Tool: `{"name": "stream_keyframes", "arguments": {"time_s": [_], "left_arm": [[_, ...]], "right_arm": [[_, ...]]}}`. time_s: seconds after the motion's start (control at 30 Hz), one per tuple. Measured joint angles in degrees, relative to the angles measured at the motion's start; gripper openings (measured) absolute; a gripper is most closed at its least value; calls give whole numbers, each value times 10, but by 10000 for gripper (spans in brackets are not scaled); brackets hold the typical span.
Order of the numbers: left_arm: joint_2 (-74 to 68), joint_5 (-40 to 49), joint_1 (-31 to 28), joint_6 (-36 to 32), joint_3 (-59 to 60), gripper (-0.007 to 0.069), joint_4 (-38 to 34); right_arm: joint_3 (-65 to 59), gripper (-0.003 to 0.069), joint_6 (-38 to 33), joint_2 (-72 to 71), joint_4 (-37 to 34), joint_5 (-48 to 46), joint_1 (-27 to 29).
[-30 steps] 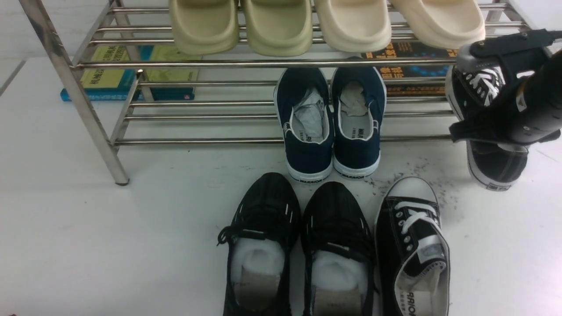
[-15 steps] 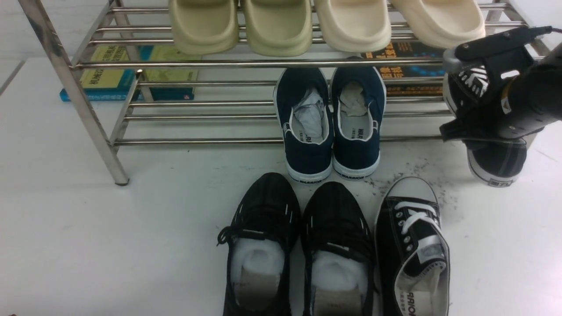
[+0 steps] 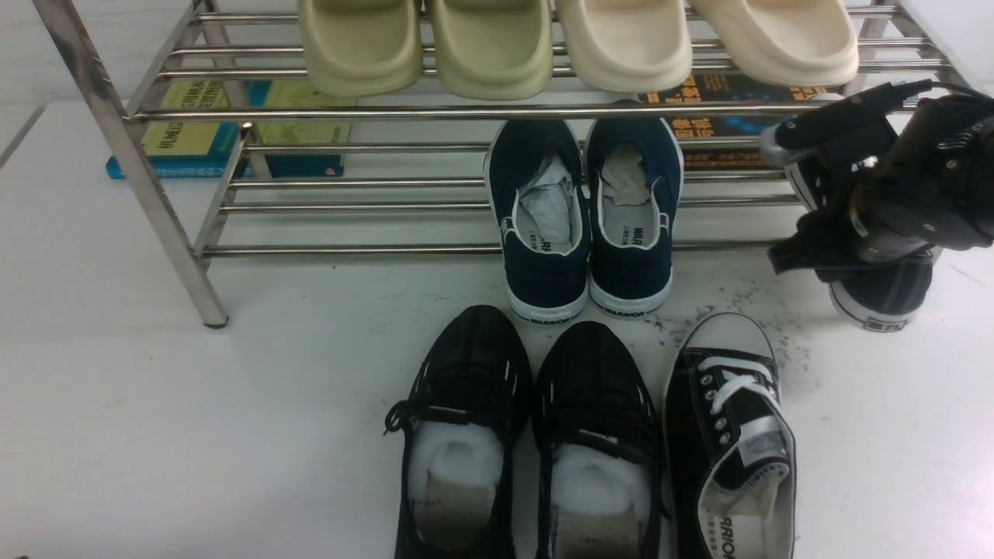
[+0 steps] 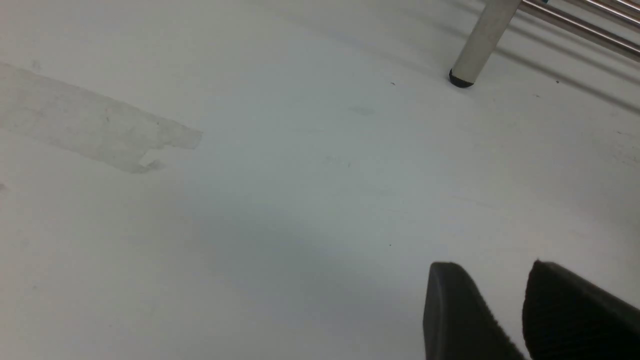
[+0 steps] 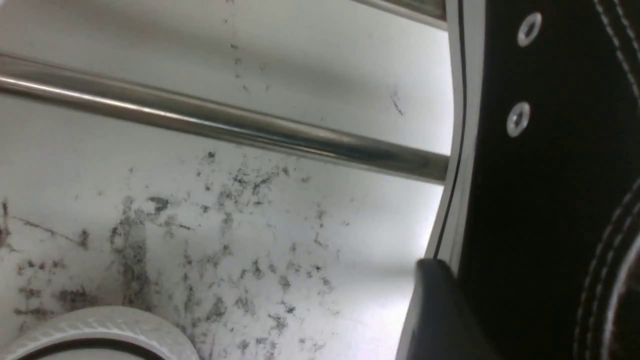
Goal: Take the shoes off the shelf with your hand on the white table.
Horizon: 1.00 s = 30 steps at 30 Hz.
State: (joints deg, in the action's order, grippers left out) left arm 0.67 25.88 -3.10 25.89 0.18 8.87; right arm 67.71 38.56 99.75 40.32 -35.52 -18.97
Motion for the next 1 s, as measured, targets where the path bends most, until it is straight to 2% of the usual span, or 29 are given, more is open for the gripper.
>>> {"name": "stream_keyframes", "arguments": {"time_s": [0.07,0.17,0.23,0.3,0.4,0.43,0.5,0.53,0.63,0.73,1.0], "left_arm": [[0,0,0,0,0,239,0],[0,-1,0,0,0,239,0],[0,-1,0,0,0,239,0],[0,-1,0,0,0,239,0],[0,-1,0,0,0,239,0],[0,-1,0,0,0,239,0],[0,-1,0,0,0,239,0],[0,-1,0,0,0,239,0],[0,-1,0,0,0,239,0],[0,-1,0,0,0,239,0],[0,-1,0,0,0,239,0]], "right_arm": [[0,262,1,0,-7,0,0],[0,76,1,-4,-31,-3,-1],[0,8,-4,-14,-48,-22,-1],[-1,1,-15,-27,-67,-39,-1],[-2,1,-82,-78,-150,-88,-1],[-2,1,-82,-78,-150,-88,-1],[-2,1,-162,-130,-237,-145,-1],[-2,1,-162,-130,-237,-145,-1],[-2,1,-240,-185,-333,-229,-1],[-2,1,-272,-222,-394,-283,-1],[-44,2,-280,-321,-423,-345,-1]]}}
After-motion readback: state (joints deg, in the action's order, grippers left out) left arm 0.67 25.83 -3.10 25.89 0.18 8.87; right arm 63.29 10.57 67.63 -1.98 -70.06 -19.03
